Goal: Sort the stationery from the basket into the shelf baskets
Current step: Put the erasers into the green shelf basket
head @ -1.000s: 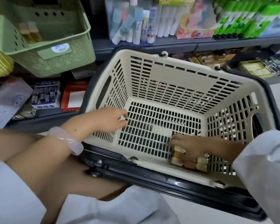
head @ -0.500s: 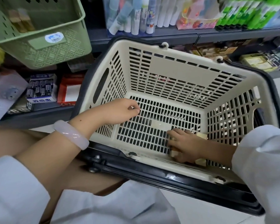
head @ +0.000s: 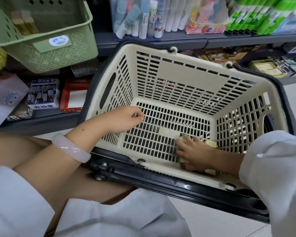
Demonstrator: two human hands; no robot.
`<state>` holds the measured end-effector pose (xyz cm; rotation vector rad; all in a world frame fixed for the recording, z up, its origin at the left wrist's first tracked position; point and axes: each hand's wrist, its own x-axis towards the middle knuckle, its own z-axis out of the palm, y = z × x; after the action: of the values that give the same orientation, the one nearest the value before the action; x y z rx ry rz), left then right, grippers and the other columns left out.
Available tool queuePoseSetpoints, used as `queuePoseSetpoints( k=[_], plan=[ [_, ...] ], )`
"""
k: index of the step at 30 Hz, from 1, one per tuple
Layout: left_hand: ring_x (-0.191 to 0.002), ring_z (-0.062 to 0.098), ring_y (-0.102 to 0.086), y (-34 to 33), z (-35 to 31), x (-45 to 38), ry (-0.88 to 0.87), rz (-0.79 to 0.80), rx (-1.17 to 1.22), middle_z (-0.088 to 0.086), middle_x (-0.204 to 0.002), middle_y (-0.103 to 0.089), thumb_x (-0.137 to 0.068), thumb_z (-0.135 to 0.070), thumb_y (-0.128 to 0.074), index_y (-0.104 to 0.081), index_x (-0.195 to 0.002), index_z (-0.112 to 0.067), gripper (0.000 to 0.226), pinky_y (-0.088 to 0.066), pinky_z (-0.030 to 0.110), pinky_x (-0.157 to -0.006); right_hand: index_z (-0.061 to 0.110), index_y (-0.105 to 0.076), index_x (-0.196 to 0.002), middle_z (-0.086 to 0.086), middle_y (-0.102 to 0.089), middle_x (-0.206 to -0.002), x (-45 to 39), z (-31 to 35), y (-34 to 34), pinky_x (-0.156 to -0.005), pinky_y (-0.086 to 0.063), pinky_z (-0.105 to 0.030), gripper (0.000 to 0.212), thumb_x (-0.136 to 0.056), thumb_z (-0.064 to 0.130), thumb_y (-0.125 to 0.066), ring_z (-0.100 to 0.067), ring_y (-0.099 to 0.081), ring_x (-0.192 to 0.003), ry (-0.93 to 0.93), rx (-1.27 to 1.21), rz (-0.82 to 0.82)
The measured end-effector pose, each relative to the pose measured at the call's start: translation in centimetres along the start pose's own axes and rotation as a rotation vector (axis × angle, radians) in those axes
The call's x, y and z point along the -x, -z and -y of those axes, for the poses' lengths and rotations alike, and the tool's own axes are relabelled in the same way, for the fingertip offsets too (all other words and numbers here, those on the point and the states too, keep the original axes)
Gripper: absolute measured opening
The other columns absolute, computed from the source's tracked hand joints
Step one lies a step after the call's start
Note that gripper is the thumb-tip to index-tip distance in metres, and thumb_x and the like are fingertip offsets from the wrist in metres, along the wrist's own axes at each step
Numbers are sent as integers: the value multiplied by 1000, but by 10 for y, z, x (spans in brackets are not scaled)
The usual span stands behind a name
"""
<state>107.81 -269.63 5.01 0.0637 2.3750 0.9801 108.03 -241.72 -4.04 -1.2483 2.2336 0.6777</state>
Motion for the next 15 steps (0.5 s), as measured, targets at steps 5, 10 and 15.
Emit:
queuePoseSetpoints(
  k=[5, 10, 15],
  plan=[
    [-94, 6, -50, 2, 1, 0, -6, -8, 21, -21, -87, -49, -95, -34, -42, -54, -117, -30, 26, -34, 24, -78, 18, -34, -136, -11, -13, -150, -3, -3, -12, -104, -33, -54, 60, -87, 51, -47, -39, -12, -137, -37, -29, -38],
    [-93, 3, -58, 3, 1, 3, -17, -45, 139, -14, -98, -59, -94, -31, -42, -56, -110, -31, 21, -44, 24, -79, 22, -34, -133, -8, -21, -143, -15, 2, -4, -104, -35, -43, 68, -75, 44, -63, -29, -25, -128, -149, -223, -99],
    [-99, 6, -57, 11, -5, 11, -7, -185, 537, -7, -114, -54, -96, -29, -42, -49, -110, -31, 16, -50, 26, -85, 11, -39, -128, -12, -33, -134, -33, -9, 94, -107, -32, -39, 70, -72, 41, -68, -26, -35, -124, -122, -534, -519]
  ],
)
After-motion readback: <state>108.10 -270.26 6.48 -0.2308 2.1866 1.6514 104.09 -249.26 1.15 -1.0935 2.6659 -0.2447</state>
